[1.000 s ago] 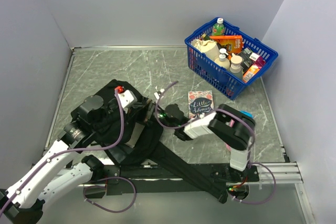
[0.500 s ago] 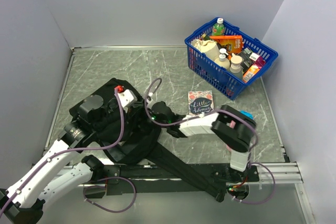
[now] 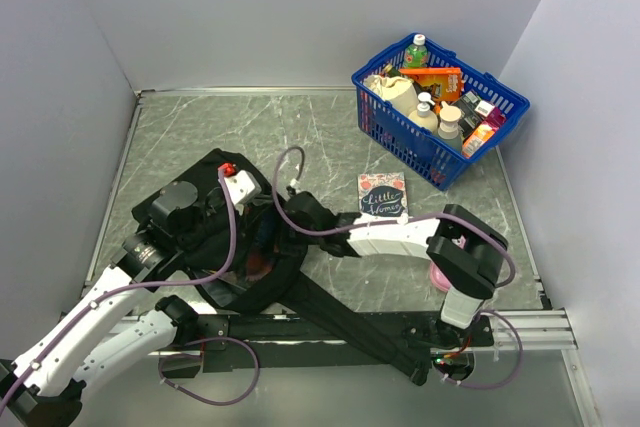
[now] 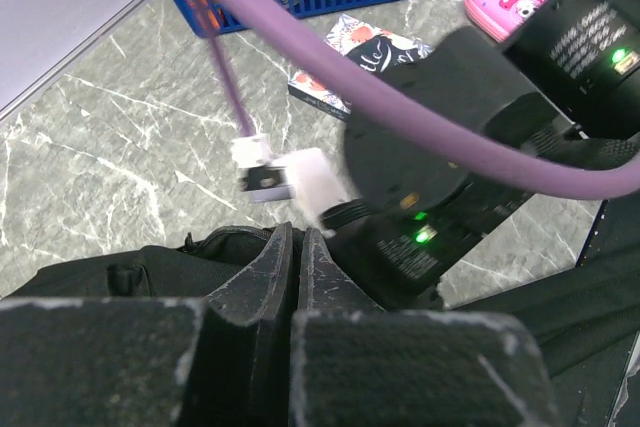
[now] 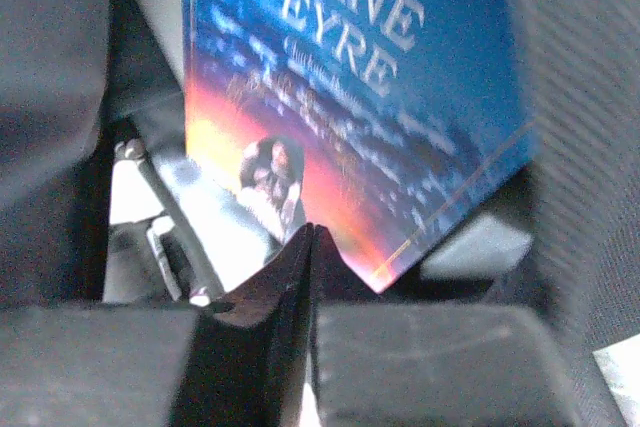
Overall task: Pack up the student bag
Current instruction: Place the book in the student bag.
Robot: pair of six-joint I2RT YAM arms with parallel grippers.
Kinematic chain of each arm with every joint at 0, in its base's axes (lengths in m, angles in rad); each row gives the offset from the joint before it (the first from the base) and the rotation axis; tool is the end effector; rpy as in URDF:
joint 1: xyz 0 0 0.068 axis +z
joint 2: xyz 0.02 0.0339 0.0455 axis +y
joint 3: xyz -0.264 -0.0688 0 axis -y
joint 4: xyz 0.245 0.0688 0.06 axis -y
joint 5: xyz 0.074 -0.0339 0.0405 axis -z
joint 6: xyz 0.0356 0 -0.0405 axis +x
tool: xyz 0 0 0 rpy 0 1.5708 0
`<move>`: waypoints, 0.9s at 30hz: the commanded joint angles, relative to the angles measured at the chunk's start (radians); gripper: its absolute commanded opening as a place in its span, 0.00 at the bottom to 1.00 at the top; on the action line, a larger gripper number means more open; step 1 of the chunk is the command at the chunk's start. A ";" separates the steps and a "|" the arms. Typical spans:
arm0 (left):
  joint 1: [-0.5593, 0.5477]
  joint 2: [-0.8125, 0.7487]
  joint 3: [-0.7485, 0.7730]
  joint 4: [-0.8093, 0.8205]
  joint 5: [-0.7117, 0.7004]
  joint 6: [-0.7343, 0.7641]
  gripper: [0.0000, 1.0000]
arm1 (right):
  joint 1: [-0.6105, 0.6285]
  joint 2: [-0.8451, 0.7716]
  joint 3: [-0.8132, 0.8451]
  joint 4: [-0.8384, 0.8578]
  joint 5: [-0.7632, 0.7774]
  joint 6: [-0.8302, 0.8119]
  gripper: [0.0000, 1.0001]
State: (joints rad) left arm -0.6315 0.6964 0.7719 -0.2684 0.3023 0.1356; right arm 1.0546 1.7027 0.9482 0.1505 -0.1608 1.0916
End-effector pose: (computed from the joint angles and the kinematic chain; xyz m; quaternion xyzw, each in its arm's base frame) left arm 0.1255 -0.1049 0.3405 0.3743 0.6718 -0.2669 0.5807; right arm 0.1748 0.3195 0.1891 -0.0210 0.8831 0.4410 0.1587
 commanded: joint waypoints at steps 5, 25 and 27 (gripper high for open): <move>-0.005 -0.031 0.014 0.100 0.043 -0.022 0.01 | 0.033 0.020 0.183 -0.416 0.149 -0.101 0.50; -0.007 -0.060 -0.122 0.083 0.063 -0.033 0.01 | 0.047 0.056 0.016 -0.155 0.046 -0.133 0.23; -0.007 -0.055 -0.114 0.090 0.063 -0.033 0.01 | 0.054 0.098 0.097 -0.164 0.041 -0.140 0.17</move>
State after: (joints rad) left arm -0.6338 0.6498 0.6491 -0.2352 0.3435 0.1101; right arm 1.0897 1.7241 0.9493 -0.0868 -0.0734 0.9863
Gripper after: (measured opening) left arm 0.038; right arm 0.211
